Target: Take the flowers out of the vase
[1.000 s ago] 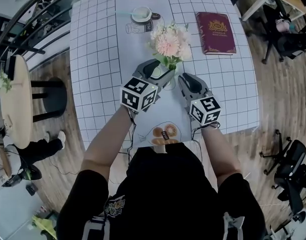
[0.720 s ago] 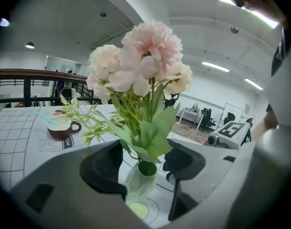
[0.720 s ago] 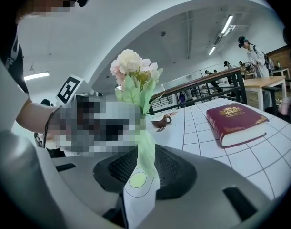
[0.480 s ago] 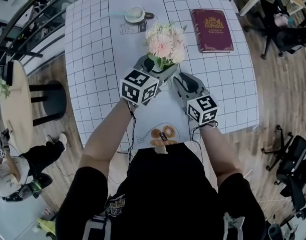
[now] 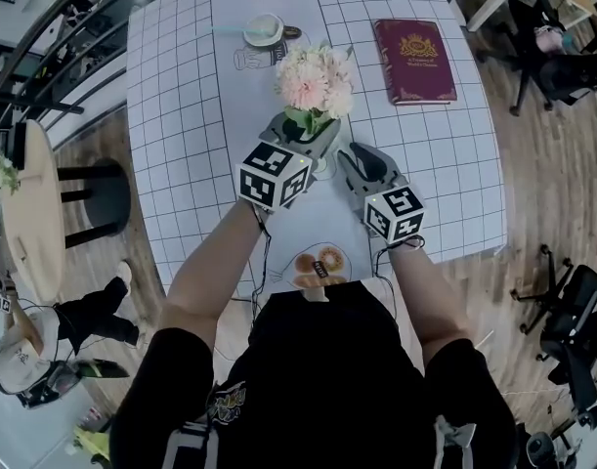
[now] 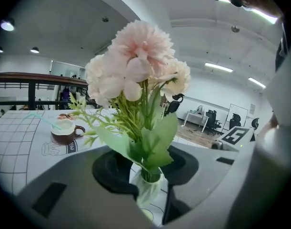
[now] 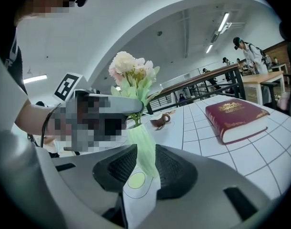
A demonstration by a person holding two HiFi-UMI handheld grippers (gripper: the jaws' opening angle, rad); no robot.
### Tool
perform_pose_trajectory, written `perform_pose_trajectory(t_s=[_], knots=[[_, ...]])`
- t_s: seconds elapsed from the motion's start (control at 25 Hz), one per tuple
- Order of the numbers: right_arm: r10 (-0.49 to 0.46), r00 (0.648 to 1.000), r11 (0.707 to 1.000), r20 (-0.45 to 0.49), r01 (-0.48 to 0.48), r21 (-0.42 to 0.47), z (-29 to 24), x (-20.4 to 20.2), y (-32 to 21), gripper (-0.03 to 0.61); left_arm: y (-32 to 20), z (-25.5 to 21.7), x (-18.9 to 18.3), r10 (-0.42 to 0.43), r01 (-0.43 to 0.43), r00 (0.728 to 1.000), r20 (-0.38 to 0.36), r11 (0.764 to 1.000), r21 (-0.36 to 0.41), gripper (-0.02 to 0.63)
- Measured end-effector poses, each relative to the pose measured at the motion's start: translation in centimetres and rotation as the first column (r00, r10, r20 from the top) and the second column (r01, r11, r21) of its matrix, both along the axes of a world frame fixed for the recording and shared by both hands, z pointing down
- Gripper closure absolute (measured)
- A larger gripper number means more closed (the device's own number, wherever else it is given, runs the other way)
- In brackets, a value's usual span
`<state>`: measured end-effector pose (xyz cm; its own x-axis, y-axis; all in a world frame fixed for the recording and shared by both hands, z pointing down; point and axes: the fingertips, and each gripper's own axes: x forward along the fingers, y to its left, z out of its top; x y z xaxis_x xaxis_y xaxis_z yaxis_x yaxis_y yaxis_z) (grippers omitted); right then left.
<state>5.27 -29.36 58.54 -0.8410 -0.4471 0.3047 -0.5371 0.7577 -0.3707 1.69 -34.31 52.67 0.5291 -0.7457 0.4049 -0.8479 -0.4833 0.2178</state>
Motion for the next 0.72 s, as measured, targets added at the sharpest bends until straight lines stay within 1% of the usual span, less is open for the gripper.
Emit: perform_pose_trajectory(t_s=[0.08,0.12,0.28,0.48,0.64,0.72], knots=[[-0.012,1.0,1.0,-0.005,0.012,0.014,-0.1,-0.3,0.0,0.444,0.1,0.0,0.0,0.002,-0.002,1.0,-0.004,1.0,0.002,0.477],[-0.021,1.0,0.999,-0.012,0.022,0.024,-0.1,-0.6,0.0,0.417,0.1,-0.1,0.0,0.002,-0.002,1.0,-0.006,1.0,0.002,0.48],[-0.053,0.997,0.996,-0.053,0.057,0.071,-0.1,-1.7,-0.2,0.374,0.1,0.0,0.0,0.001,0.0,1.0,-0.013,1.0,0.002,0.486],[-0.085,0.992,0.988,-0.094,0.097,0.121,-0.3,-3.2,-1.0,0.351,0.1,-0.1,0.0,0.001,-0.001,1.0,-0.016,1.0,0.003,0.495],[-0.127,0.982,0.973,-0.138,0.151,0.175,-0.5,-4.3,-0.8,0.35,0.2,-0.1,0.0,0.005,-0.005,1.0,-0.022,1.0,0.001,0.503],[-0.139,0.979,0.969,-0.151,0.166,0.183,-0.4,-4.6,-0.7,0.35,0.3,-0.1,0.1,0.009,-0.009,1.0,-0.023,1.0,0.002,0.505]])
